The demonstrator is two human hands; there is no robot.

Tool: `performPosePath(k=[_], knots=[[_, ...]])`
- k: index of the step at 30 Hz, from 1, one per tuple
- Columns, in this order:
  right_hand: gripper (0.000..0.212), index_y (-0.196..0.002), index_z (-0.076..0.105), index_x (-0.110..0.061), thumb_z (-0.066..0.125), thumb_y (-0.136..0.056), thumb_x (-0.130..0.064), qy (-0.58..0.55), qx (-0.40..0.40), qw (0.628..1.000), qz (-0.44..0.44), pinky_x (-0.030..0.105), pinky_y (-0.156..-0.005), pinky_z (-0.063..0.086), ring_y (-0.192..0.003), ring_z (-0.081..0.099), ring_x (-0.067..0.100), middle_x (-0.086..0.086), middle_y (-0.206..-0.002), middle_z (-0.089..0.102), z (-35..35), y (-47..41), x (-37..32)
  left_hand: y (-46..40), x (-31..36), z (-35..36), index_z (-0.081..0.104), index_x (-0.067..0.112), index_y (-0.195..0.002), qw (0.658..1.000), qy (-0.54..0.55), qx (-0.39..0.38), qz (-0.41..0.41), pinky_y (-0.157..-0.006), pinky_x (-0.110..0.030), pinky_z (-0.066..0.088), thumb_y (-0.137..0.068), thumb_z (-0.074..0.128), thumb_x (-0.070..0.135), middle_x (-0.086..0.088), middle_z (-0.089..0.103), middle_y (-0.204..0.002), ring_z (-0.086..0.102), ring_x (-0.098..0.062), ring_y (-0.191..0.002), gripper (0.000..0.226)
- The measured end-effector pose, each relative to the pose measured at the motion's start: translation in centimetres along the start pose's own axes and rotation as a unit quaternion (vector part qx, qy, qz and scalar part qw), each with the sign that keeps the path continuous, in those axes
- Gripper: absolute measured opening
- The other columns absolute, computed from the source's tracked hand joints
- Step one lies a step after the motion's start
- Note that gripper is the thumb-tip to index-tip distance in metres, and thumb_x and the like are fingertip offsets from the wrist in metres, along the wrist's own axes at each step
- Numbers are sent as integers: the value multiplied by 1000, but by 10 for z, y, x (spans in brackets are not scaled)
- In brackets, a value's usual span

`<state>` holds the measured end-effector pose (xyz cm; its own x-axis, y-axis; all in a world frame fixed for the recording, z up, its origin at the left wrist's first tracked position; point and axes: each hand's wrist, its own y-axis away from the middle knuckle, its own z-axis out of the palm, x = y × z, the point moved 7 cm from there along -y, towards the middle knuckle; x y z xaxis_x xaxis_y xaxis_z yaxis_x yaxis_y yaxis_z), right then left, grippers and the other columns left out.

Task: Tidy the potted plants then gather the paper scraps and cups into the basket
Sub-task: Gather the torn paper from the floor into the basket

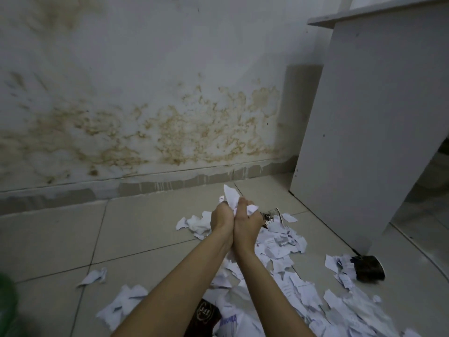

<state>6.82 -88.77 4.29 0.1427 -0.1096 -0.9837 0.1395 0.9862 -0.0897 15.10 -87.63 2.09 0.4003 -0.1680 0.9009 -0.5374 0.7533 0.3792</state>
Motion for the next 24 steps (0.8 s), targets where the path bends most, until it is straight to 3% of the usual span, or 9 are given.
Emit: performPosePath(k=[3,5,8,13,18,21,24], knots=[[36,-57,45,-10,50,-93,-14,0,-8,1000,-12,18,-45,36,-52,46,13,3,-55,49,13,7,-11,6,13,-13,61,12,-71,1000,-4,10,1,-90,-37,46,-96,38,18,-19,65,-115,59,-33,-105,34],[35,-57,45,-10,49,-92,-12,-8,-12,1000,-18,16,-44,35,-52,46,14,4,-57,50,24,14,-19,11,25,-23,61,9,-78,1000,-2,15,10,-88,-35,46,-96,38,18,-19,64,-116,59,-33,-106,31],[38,-55,45,-12,50,-92,-13,-22,-35,999,-29,24,-52,38,-57,49,19,7,-59,51,50,34,-35,22,50,-55,64,7,-90,998,14,49,42,-80,-30,45,-97,40,21,-17,66,-113,60,-31,-100,28],[32,-62,52,-8,51,-92,-19,-43,-129,991,-18,34,-61,47,-66,59,26,14,-68,59,121,98,-54,55,95,-143,63,8,-92,986,31,131,94,-74,-30,46,-97,42,22,-17,65,-112,59,-29,-93,26],[32,-63,50,-9,51,-92,-21,-79,-227,971,-1,22,-51,42,-59,54,16,2,-60,55,193,170,-74,89,136,-235,63,2,-107,966,57,203,152,-69,-29,46,-98,39,23,-16,64,-109,58,-28,-96,33],[30,-64,52,-12,52,-92,-22,-103,-282,953,32,30,-61,49,-67,59,21,5,-66,59,232,215,-81,104,155,-290,60,7,-105,951,55,251,174,-81,-28,43,-100,36,26,-14,61,-111,54,-23,-94,32],[32,-62,52,-20,52,-93,-24,-116,-334,933,67,39,-72,53,-73,61,22,-1,-67,60,261,260,-75,115,157,-343,59,6,-105,939,42,293,174,-83,-27,42,-100,33,26,-15,58,-118,53,-25,-103,33]])
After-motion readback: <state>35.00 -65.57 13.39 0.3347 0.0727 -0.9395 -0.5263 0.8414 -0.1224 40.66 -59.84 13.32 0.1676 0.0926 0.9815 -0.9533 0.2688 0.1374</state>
